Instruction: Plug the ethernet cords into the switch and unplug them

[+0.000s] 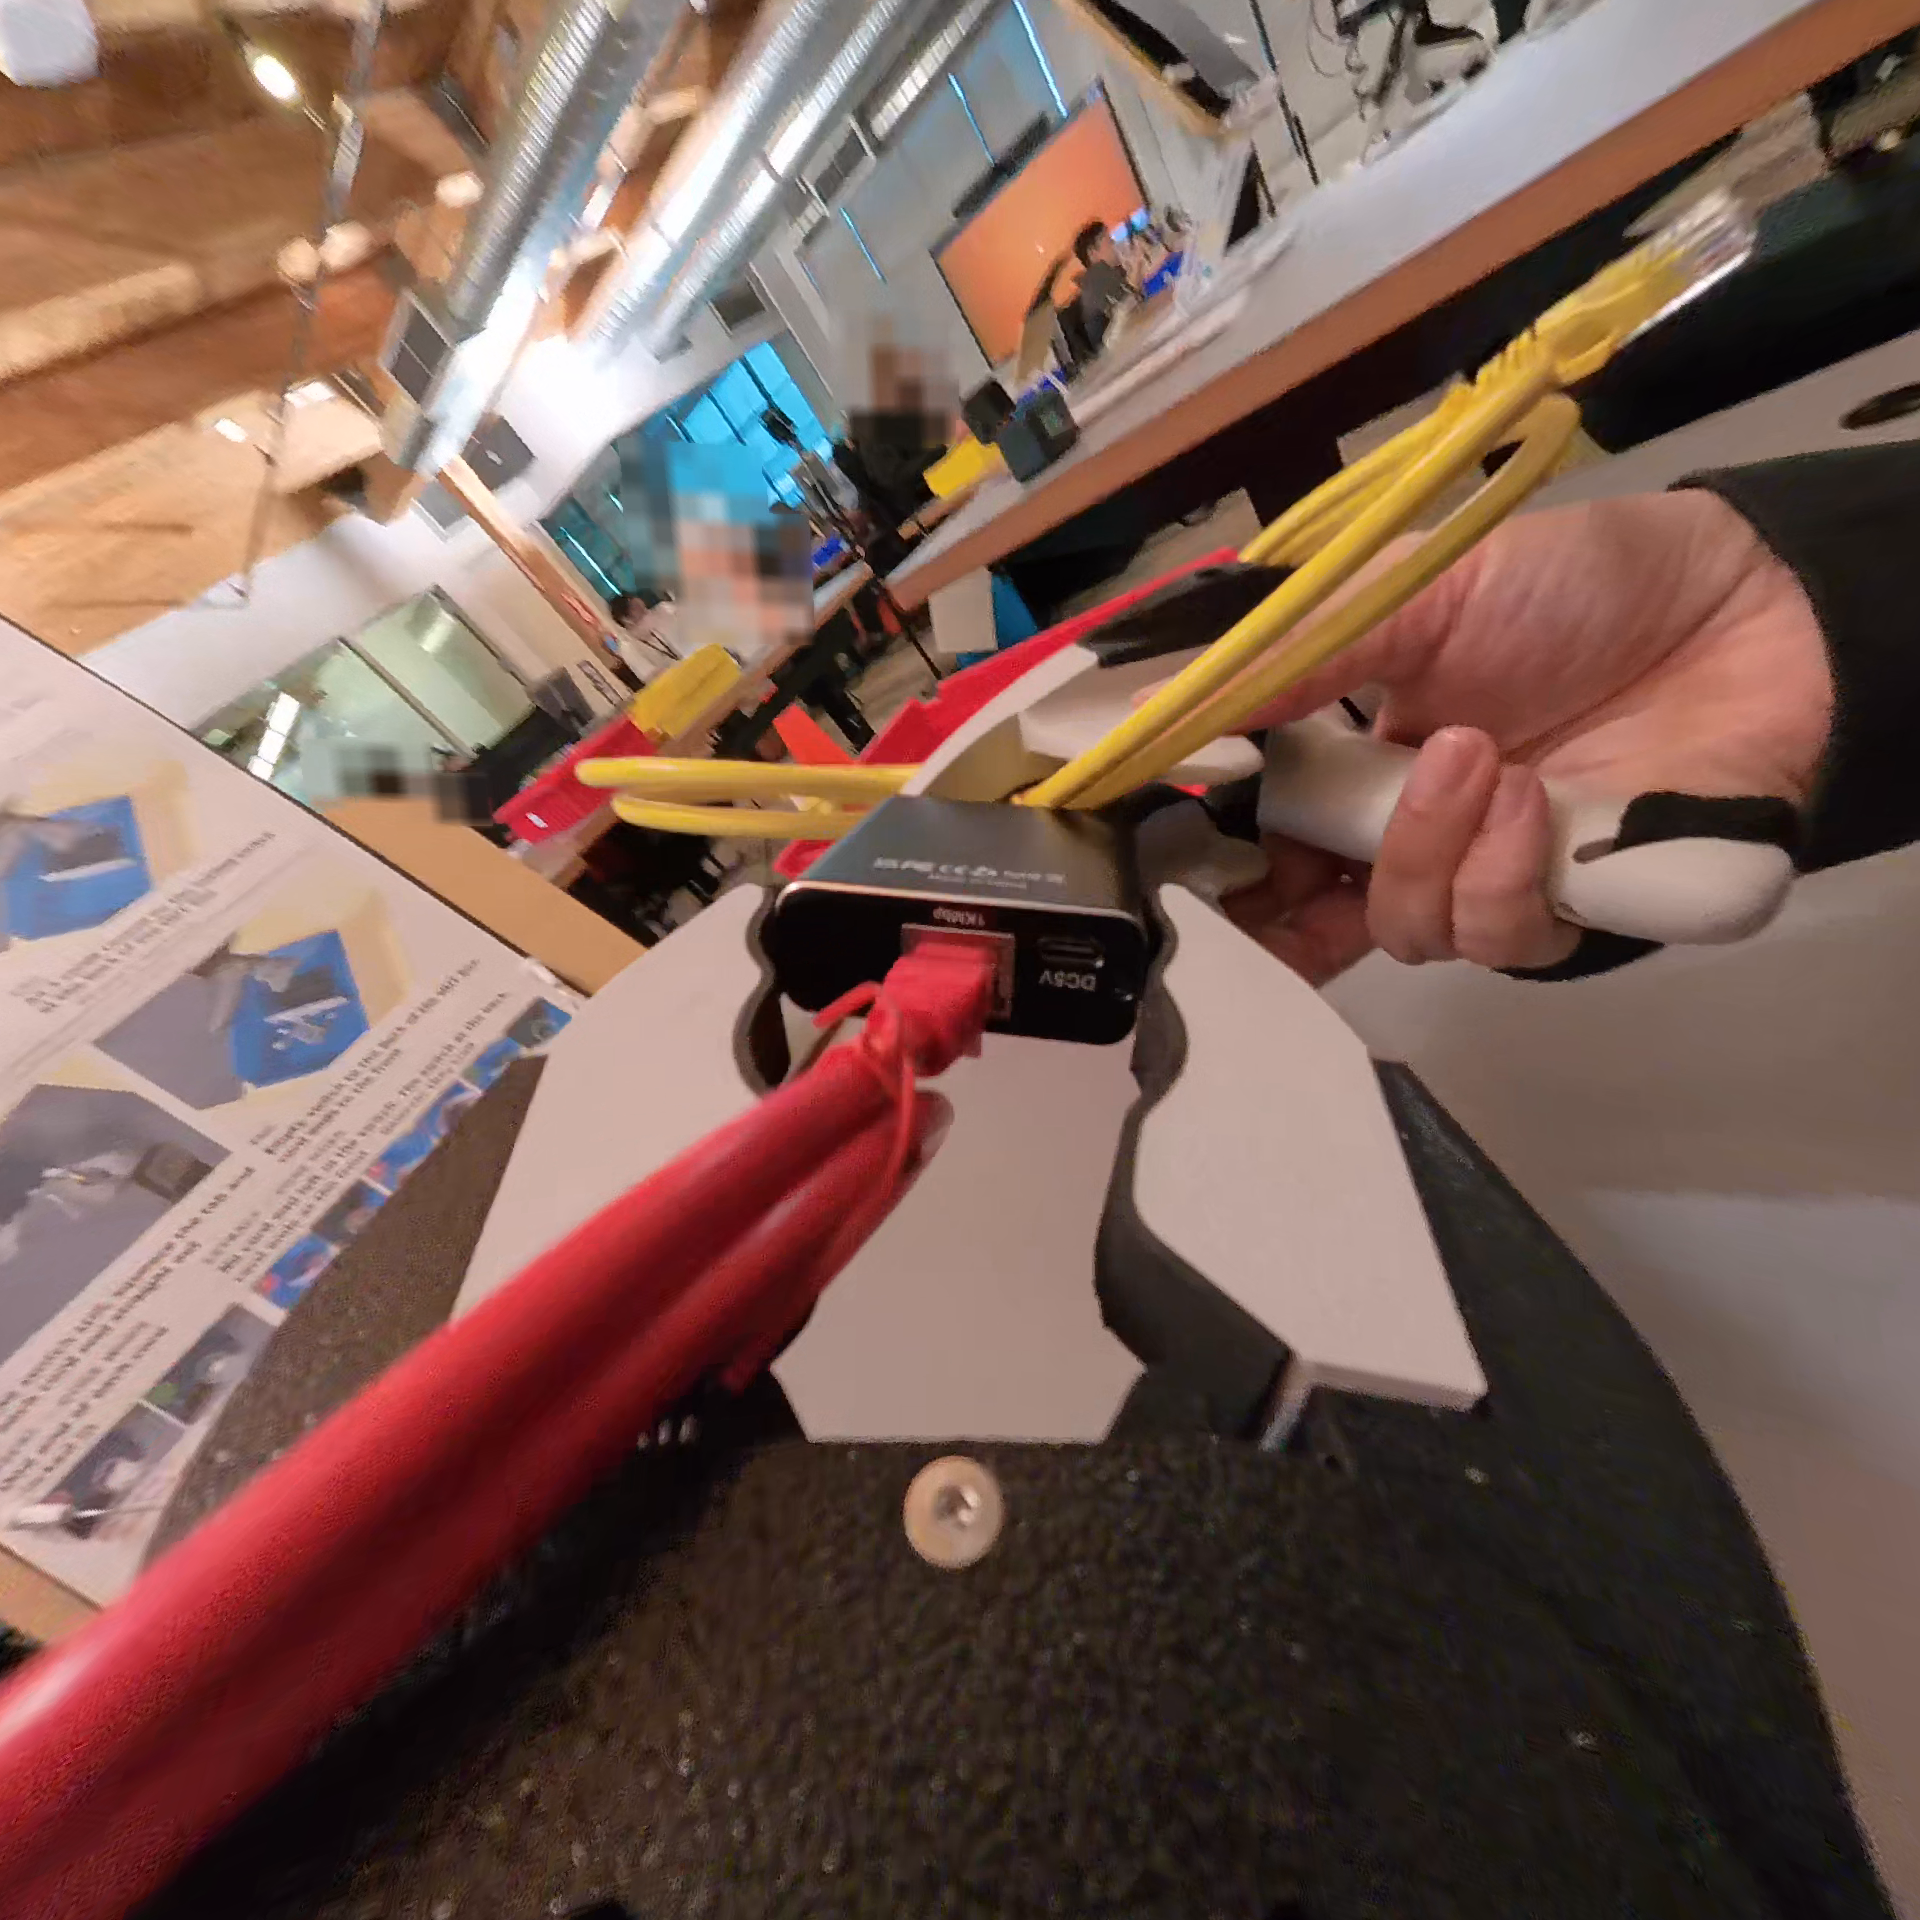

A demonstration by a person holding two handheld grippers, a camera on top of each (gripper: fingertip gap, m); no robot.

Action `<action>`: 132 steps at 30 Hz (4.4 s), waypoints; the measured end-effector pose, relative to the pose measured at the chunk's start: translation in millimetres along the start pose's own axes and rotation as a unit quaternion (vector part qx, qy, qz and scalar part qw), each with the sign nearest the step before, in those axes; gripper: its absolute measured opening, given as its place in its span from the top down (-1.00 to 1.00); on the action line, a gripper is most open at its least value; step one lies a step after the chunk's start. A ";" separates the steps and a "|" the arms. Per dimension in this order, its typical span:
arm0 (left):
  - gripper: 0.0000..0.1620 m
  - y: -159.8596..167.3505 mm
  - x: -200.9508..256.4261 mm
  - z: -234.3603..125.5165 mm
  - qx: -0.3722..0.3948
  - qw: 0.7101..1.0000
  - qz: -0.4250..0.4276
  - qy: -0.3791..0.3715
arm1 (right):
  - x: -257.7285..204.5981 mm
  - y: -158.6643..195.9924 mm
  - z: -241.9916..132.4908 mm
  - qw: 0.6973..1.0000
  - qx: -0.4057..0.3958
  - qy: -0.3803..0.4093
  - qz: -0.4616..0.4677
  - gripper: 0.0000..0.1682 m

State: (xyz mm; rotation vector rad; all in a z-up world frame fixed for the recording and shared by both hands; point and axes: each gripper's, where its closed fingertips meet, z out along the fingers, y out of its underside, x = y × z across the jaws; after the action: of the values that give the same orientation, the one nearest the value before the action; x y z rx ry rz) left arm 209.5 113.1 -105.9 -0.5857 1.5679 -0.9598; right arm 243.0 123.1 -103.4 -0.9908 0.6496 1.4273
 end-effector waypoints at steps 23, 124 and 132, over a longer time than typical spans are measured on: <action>0.20 8.3 -2.3 6.2 -0.031 0.996 -0.086 -0.009 | -2.2 0.8 -1.0 0.994 -0.045 0.034 -0.092 0.40; 0.21 -18.4 -29.0 -3.8 0.079 0.977 -0.200 0.013 | -23.4 14.9 3.3 0.995 -0.085 -0.043 0.004 0.82; 0.21 -5.5 -26.2 7.7 0.005 0.955 -0.276 0.112 | -12.7 12.8 -7.7 0.988 -0.132 -0.060 0.052 0.82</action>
State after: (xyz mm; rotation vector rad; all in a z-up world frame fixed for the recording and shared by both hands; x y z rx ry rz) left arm 222.1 129.0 -86.8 -0.9643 1.6275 -1.4948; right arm 230.8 108.6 -98.3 -1.0771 0.4358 1.6826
